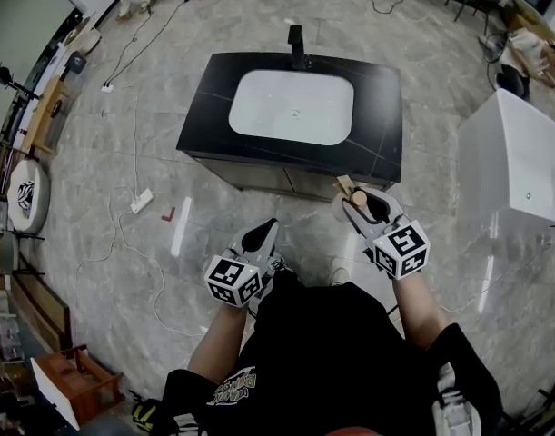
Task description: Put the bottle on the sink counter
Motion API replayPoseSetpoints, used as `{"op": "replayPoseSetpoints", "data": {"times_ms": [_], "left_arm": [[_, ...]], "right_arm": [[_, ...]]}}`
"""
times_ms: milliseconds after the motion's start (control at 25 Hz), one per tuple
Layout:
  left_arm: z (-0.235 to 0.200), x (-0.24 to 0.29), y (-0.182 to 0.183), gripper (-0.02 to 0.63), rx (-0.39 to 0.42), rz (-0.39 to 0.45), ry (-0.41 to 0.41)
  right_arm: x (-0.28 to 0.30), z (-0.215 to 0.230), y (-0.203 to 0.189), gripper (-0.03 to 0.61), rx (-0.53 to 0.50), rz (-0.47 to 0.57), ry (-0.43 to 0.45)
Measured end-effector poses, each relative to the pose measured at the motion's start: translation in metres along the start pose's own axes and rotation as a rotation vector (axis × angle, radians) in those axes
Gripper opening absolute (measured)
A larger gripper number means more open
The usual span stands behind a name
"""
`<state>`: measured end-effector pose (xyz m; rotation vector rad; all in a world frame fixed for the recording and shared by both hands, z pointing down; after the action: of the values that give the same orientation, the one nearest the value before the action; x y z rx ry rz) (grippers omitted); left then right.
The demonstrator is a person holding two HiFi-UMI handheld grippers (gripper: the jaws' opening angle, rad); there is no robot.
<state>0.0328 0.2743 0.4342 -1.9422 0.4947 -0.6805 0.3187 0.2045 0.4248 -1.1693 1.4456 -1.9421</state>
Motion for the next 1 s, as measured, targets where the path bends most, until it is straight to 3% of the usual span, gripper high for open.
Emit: {"op": "replayPoseSetpoints", "data": {"times_ms": [1000], "left_arm": [[-0.144,-0.064,0.024,0.0,-0.037,0.026,-0.012]], "right_arm": [[0.131,-0.088,0.039,0.166,-0.002,-0.034,-0.004]]}}
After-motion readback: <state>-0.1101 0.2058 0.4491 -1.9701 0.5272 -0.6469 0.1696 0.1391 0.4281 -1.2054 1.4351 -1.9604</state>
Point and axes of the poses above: the fingertips, and each gripper's own axes: x forward along the fingers, z to its right, y out of its top, the point moved 10 cm from there along -x, backward along the fingers, and after that the axes turned 14 degrees about -y, right-handed, at the moved point
